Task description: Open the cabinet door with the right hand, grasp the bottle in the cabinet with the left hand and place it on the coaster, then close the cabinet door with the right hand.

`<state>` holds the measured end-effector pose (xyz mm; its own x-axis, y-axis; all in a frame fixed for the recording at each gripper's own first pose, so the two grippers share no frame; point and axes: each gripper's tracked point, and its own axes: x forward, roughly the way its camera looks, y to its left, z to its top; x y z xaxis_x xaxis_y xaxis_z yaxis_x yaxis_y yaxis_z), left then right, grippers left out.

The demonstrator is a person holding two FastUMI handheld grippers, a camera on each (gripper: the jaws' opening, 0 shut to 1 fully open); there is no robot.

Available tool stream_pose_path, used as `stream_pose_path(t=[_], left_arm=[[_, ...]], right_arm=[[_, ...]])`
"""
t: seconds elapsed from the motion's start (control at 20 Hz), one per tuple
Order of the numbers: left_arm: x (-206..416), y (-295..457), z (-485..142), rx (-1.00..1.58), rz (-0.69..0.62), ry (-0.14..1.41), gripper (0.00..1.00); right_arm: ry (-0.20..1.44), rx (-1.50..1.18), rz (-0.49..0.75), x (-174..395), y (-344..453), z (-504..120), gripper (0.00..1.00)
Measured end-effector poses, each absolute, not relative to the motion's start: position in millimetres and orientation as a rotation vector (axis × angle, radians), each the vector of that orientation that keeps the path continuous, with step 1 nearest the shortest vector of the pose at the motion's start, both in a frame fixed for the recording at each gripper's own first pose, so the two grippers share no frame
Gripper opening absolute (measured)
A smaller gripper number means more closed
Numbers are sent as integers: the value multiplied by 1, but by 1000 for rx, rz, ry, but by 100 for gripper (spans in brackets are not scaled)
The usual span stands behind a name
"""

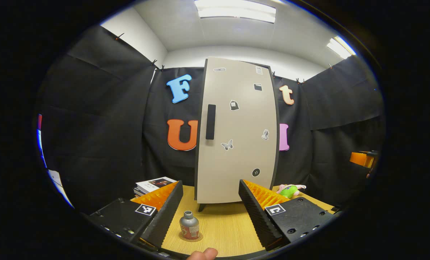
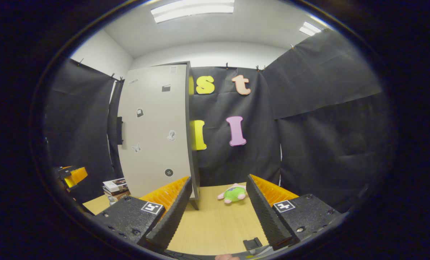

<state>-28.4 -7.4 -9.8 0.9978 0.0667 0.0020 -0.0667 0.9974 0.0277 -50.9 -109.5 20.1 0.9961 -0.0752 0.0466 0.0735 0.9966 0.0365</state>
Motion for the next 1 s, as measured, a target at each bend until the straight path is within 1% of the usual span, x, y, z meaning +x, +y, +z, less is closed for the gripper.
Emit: stream_pose_path(t=[0.2, 0.65, 1.0], left_arm=[[-30, -5, -9, 45, 74, -2, 94], [-33, -10, -15, 39, 59, 15, 94], [-33, -15, -10, 58, 42, 0, 94]], right_arm=[[-37, 39, -44, -52, -101, 15, 96], [-6, 69, -25, -50, -96, 8, 96], [-8, 76, -23, -45, -96, 11, 96]])
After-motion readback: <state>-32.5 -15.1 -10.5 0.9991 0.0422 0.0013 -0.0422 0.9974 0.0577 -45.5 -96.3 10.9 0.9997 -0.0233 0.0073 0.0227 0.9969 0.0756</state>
